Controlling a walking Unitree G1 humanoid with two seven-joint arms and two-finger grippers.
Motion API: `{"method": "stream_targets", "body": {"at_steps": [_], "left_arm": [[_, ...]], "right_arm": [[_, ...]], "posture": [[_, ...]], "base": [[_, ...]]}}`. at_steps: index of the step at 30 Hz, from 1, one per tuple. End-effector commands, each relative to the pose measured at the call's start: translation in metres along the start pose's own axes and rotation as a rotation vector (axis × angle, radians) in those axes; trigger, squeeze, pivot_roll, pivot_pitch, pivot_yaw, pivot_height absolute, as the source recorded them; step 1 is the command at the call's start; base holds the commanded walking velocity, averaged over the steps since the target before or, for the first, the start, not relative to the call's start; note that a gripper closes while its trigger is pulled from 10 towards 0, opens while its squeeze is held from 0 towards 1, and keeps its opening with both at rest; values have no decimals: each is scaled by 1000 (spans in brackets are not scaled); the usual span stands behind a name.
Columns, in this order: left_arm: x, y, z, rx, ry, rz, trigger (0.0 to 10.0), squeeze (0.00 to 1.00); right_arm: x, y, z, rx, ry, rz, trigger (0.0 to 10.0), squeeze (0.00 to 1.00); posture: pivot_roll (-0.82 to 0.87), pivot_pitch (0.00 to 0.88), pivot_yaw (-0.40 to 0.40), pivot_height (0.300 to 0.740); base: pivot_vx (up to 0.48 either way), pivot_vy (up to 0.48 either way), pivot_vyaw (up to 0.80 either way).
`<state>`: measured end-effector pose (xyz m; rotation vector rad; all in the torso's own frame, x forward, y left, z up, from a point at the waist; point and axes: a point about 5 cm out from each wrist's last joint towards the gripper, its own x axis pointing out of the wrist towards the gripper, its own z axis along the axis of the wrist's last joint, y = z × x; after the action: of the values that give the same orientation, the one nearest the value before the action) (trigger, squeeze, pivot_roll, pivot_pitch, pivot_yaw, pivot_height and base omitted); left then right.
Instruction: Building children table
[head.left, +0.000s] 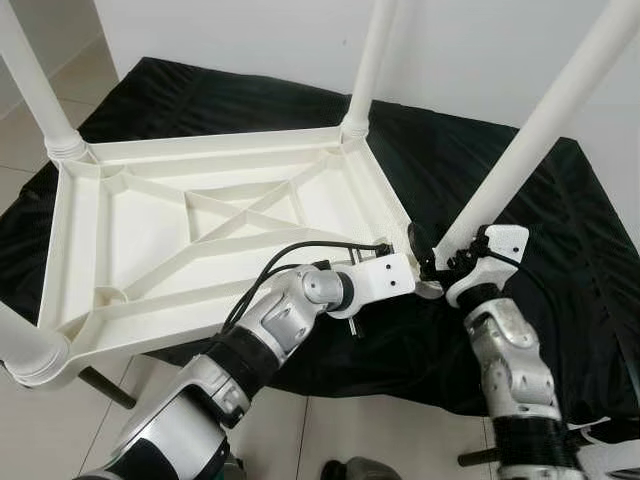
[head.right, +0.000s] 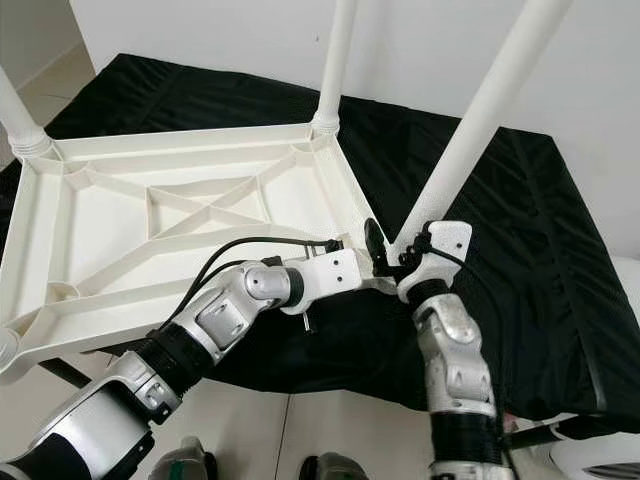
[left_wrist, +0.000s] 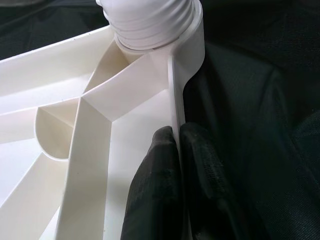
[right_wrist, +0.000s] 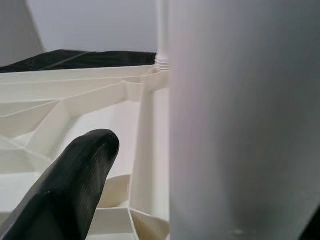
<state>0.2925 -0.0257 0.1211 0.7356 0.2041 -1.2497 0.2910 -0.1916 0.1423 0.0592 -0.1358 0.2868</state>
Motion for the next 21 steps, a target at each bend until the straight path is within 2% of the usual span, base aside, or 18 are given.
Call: {"method": "stream_targets", "body": {"at_steps": [1, 5, 7, 9, 10, 12, 21], "left_arm": [[9, -20, -17, -16, 88, -107, 10000, 0], [9, -20, -17, -15, 88, -107, 10000, 0], [9, -20, -17, -15, 88, -107, 10000, 0], [8, -20, -16, -14, 89, -107, 10000, 0], [8, -20, -16, -14, 89, -107, 10000, 0], [8, -20, -16, -12, 89, -108, 10000, 0], [8, -19, -16, -11, 90, -109, 10000, 0]], "right_arm": [[1, -1, -1, 3, 5, 42, 10000, 0], [0, -12, -2, -12, 36, 130, 10000, 0], [0, -12, -2, -12, 36, 130, 10000, 0], [-2, -23, -3, -37, 66, 189, 10000, 0], [-2, -23, -3, -37, 66, 189, 10000, 0], [-3, -35, -6, -61, 105, 228, 10000, 0], [-3, -52, -3, -105, 137, 266, 10000, 0]], "posture": [[-3, 14, -82, 740], [-3, 15, -80, 740], [-3, 15, -80, 740], [-3, 16, -77, 740], [-3, 16, -77, 740], [-4, 18, -73, 740], [-6, 20, -68, 740]], "base": [[0, 0, 0], [0, 0, 0], [0, 0, 0], [0, 0, 0], [0, 0, 0], [0, 0, 0], [0, 0, 0]]}}
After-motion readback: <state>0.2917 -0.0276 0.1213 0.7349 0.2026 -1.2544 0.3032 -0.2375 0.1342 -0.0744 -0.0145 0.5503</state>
